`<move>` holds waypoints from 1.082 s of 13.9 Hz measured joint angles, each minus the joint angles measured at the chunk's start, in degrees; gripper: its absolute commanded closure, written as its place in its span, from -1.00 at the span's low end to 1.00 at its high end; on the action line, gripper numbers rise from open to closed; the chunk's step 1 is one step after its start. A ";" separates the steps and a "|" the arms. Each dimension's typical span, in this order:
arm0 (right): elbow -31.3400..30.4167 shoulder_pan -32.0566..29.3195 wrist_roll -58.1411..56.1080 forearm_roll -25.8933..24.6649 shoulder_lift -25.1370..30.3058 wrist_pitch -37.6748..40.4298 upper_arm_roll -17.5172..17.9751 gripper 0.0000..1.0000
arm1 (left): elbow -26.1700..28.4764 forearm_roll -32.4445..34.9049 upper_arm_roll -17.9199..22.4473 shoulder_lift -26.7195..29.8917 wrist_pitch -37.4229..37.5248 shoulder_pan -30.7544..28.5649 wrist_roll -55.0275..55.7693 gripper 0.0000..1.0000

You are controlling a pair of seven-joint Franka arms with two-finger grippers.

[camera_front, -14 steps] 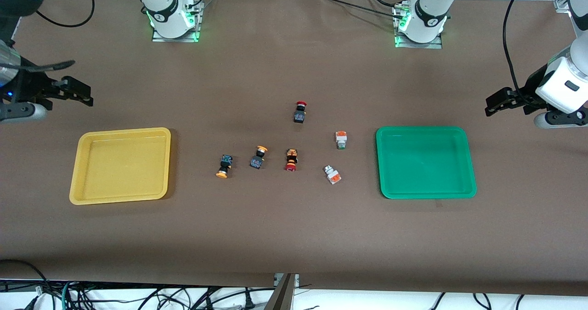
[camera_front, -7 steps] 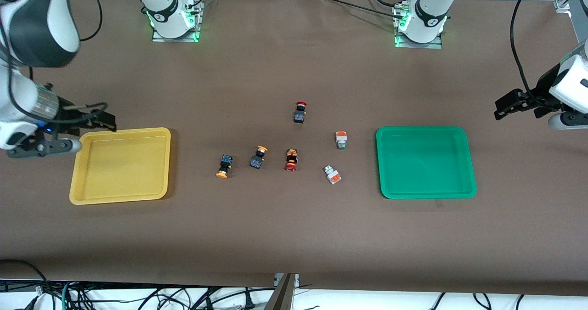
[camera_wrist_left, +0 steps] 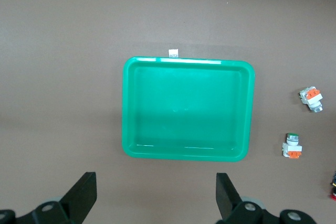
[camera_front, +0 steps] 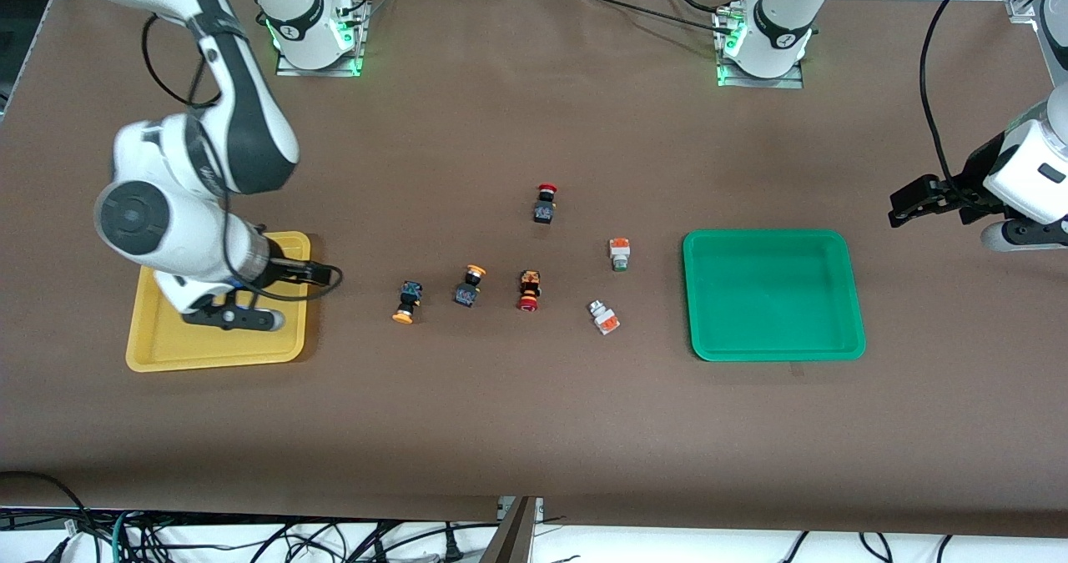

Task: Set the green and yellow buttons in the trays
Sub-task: 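Reach the right gripper to a yellow button and grasp it, then carry the yellow button into the yellow tray with the right gripper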

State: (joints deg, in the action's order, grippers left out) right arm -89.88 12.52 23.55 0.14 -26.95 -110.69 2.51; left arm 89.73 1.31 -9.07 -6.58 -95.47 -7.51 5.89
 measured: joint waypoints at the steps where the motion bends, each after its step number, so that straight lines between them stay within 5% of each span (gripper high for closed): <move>1: -0.81 1.40 3.42 0.36 -1.06 -2.47 0.05 -1.00 | -0.01 0.00 0.00 -0.05 0.00 0.01 0.00 -1.00; 7: -3.41 8.97 14.81 0.46 -7.74 -16.10 0.17 -1.00 | -0.07 0.00 0.01 -0.13 0.00 0.03 0.00 -1.00; 13: -3.76 9.58 15.52 0.46 -14.09 -24.25 -0.41 -1.00 | -0.10 0.00 -0.02 -0.26 0.00 0.09 0.00 -1.00; 14: -4.20 9.57 15.52 0.46 -14.33 -25.08 -0.45 -0.89 | -0.10 0.00 -0.02 -0.28 0.00 0.12 0.00 -1.00; 15: -5.03 9.57 15.48 0.46 -14.44 -26.53 -0.45 -0.23 | -0.11 0.00 -0.02 -0.30 0.00 0.13 0.00 -1.00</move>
State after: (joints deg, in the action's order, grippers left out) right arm -94.92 22.09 39.03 0.60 -41.39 -137.23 2.06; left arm 89.61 1.31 -9.09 -6.88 -95.47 -7.38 5.88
